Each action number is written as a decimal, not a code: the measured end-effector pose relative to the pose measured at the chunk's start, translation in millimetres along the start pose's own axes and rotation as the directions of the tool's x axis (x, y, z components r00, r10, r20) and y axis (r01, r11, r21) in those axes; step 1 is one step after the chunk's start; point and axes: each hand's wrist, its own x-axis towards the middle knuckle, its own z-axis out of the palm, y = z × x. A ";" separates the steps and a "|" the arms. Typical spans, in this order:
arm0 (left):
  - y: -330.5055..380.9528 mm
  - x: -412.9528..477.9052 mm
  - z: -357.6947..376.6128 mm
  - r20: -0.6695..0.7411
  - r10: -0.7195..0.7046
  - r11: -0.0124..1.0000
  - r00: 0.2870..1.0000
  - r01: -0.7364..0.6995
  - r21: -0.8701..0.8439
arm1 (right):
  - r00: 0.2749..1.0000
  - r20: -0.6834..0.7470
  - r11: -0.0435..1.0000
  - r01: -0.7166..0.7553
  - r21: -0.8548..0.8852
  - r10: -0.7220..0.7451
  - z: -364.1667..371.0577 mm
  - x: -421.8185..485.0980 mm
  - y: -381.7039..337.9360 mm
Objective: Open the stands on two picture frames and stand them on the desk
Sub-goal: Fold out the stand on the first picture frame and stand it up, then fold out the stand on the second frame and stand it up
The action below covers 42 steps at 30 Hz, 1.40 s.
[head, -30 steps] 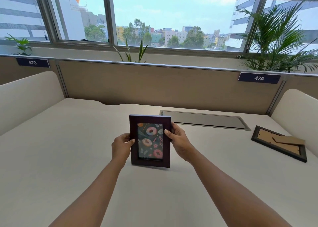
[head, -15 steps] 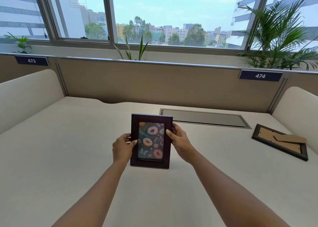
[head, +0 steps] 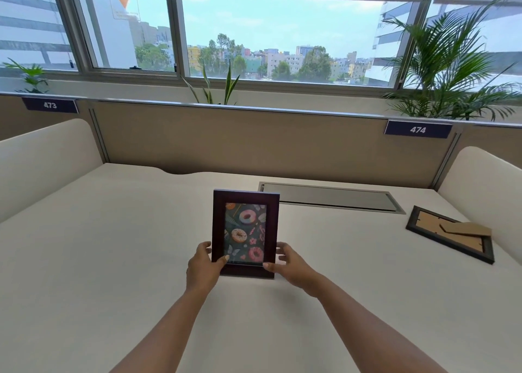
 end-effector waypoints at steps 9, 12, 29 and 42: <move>-24.4 -43.2 20.7 -0.006 -0.049 0.999 0.999 0.049 0.013 | 0.998 0.047 0.652 0.065 -0.756 -0.044 -0.4 -33.8 25.3; -32.4 -58.2 29.3 -0.002 0.009 0.994 1.000 -0.008 0.110 | 0.998 0.034 0.617 0.058 -0.785 -0.051 3.1 -45.7 30.4; 4.0 -107.5 112.8 0.518 0.334 0.753 0.788 -0.554 0.357 | 0.978 -0.197 0.602 -0.198 -0.773 0.068 -52.3 -118.0 67.3; 84.0 -94.0 214.0 0.757 0.315 0.595 0.573 -0.740 0.313 | 0.856 -0.466 0.580 -0.501 -0.642 0.224 -203.5 -136.9 114.7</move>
